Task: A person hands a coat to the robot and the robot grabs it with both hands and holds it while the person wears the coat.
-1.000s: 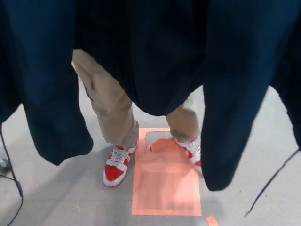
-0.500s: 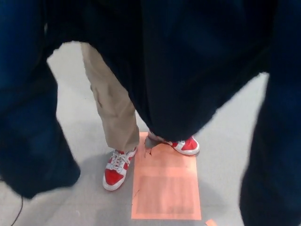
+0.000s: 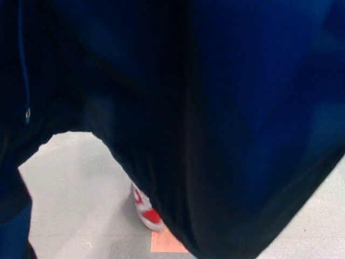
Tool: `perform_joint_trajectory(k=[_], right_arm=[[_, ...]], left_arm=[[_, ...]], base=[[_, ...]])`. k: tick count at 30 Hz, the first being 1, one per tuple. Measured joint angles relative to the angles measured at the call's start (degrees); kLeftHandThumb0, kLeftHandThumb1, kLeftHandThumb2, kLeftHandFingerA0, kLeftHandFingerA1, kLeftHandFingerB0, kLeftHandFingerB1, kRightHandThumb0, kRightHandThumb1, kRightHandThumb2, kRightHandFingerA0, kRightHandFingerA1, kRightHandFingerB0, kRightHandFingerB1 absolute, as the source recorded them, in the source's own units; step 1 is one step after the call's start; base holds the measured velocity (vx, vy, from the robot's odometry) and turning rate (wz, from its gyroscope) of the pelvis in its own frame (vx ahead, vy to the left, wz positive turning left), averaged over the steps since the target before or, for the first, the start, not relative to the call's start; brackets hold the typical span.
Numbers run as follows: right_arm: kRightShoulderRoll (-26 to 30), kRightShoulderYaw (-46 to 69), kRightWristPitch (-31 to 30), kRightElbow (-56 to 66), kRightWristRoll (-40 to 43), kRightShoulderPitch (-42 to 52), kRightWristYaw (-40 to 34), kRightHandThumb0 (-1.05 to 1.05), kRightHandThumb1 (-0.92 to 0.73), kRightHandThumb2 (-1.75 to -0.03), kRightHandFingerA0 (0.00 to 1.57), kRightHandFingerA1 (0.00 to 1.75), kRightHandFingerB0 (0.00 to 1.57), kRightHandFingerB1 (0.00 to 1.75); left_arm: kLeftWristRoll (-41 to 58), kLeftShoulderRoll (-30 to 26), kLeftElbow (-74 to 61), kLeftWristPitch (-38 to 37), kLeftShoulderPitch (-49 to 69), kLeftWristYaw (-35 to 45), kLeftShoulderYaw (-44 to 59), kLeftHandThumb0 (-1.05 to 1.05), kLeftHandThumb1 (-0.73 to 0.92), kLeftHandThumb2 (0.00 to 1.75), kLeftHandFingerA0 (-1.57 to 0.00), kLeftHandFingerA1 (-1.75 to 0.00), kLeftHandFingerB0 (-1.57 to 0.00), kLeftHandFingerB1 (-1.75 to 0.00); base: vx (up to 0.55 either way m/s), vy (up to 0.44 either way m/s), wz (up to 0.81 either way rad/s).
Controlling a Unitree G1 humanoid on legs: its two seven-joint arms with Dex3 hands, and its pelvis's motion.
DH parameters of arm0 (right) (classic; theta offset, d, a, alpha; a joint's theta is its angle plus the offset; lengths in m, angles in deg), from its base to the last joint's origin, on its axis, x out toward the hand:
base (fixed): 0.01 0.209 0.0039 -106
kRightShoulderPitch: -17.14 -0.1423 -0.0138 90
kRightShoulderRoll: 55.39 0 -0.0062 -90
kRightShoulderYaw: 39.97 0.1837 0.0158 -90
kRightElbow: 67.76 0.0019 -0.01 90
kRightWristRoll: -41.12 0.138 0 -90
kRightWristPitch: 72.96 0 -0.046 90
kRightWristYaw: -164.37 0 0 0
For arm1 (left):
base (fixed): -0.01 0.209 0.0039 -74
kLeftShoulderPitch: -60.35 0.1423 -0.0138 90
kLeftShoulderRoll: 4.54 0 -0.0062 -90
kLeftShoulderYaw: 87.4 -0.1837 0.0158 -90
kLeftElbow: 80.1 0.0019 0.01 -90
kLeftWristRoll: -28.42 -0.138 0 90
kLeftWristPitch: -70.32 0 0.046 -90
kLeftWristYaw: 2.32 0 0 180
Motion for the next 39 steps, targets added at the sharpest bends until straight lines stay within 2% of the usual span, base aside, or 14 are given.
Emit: perform_joint_trajectory(k=[39], right_arm=[[1.7,-0.9,-2.5,-0.8,-0.1,-1.8,-0.6,-0.43,-0.66,-0.66,0.9,1.67,0.7,1.43]], left_arm=[[-0.5,-0.4,0.3,1.4,-2.3,0.4,0.0,-0.52,0.54,0.94,-1.17,-1.41,-0.73,-1.12]], base=[[0.0,0.0,0.0]])
